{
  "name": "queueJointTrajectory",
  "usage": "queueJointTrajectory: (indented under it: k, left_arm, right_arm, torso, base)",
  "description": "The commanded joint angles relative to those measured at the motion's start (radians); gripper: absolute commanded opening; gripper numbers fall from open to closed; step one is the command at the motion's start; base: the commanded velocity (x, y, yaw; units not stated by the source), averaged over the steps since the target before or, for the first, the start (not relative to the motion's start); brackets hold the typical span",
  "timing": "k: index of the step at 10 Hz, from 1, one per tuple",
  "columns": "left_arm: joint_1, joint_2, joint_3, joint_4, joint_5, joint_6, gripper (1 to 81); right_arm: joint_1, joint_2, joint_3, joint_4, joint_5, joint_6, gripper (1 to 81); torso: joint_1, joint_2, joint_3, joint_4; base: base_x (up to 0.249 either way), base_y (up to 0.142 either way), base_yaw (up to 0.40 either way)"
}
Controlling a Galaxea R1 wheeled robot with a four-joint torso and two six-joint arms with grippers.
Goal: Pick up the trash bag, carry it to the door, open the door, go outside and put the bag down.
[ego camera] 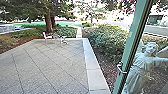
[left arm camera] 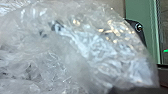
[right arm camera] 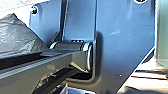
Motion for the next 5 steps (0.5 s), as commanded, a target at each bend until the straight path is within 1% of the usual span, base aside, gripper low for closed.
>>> queueJointTrajectory:
  k: [1,5]
  left_arm:
    - [-0.03,-0.003,0.008,0.002,0.052,0.003,1.0]
    - [-0.03,-0.002,0.008,0.001,0.052,0.003,1.0]
  right_arm:
    - [0.045,0.003,0.004,0.004,-0.069,-0.002,81.1]
    - [0.045,0.003,0.005,0.004,-0.069,-0.002,81.1]
  torso:
    - [0.0,0.0,0.0,0.0]
    - [0.002,0.001,0.0,0.0]
  base:
    - [0.109,0.0,0.0]
    - [0.109,0.0,0.0]
